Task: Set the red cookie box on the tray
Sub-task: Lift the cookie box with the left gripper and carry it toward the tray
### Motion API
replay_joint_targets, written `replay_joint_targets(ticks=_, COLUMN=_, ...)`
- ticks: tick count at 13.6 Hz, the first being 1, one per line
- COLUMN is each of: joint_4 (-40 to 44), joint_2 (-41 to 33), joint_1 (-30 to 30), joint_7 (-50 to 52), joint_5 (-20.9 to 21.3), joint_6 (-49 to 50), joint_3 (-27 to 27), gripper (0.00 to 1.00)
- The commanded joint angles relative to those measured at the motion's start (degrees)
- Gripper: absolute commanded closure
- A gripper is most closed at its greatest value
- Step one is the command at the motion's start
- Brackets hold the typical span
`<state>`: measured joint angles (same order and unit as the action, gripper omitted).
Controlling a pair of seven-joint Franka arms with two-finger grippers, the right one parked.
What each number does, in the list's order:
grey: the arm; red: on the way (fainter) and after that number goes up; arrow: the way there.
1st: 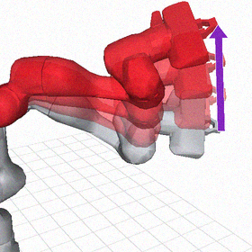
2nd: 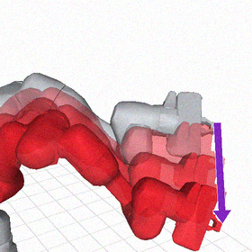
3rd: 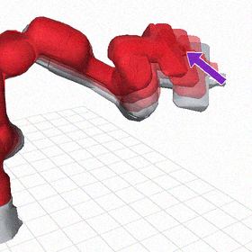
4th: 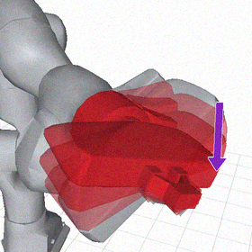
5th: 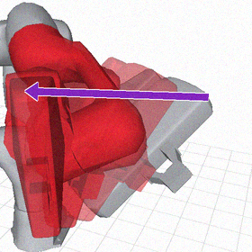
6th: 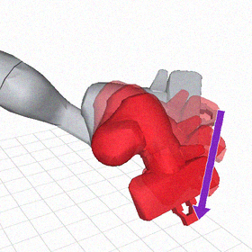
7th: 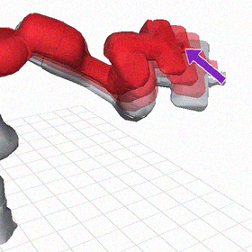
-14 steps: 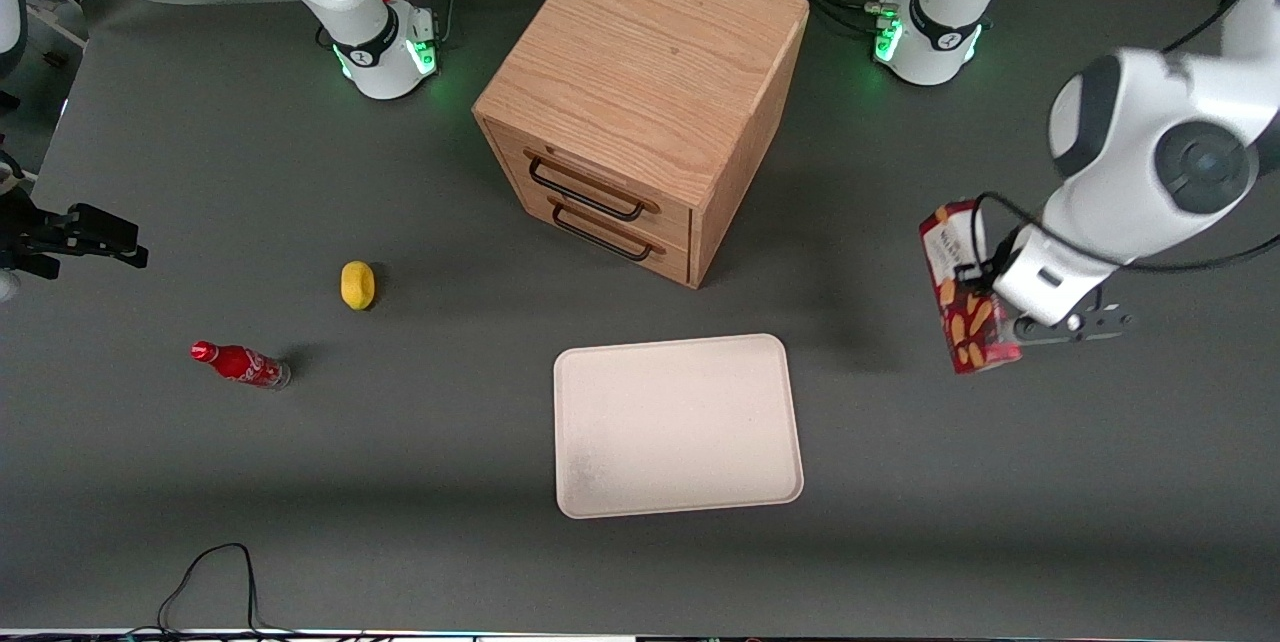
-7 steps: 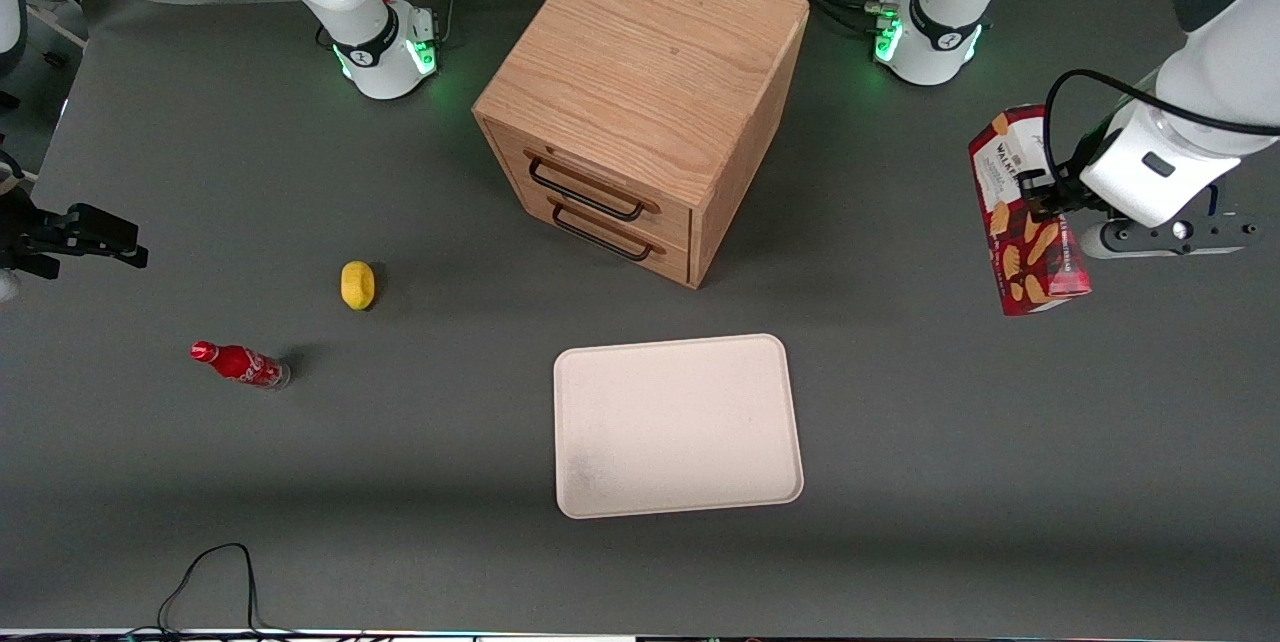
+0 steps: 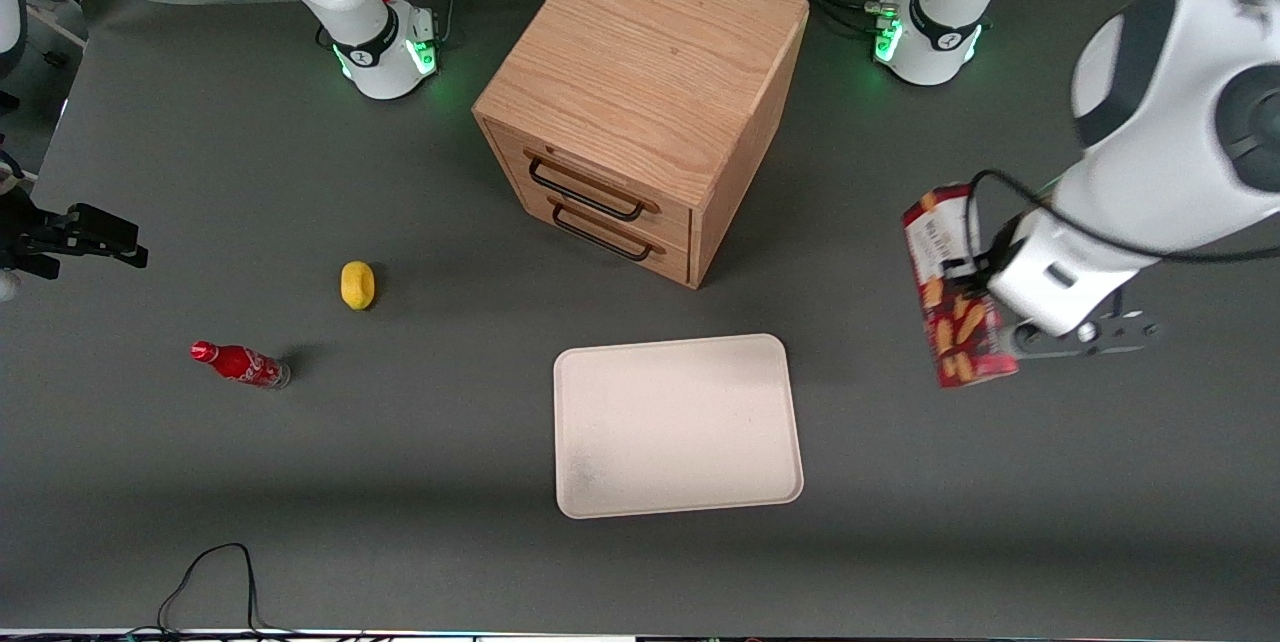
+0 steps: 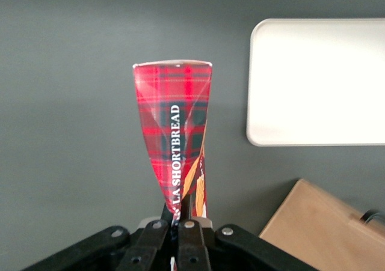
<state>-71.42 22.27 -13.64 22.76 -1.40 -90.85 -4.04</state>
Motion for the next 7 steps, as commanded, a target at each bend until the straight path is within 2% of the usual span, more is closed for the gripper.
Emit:
replay_joint_targets(ticks=1, joint_4=16.45, joint_2=12.15, joint_1=-4.72, joint_7=5.89, joint_5=0.26, joint_6=0.68, joint_3=0.52, gripper=1.00)
replay_joint_targets(ticks=3, joint_4=20.34, joint_2=16.73, joint_1=-7.53, joint_7=6.16, joint_5=0.43, joint_6=-3.96, joint_3=0.78, gripper=1.00)
replay_joint_targets(ticks=7, joint_4=20.44, joint_2=17.80, joint_1=-9.92, joint_7=7.83, joint_5=0.78, joint_6=-7.23, joint_3=1.14, gripper=1.00)
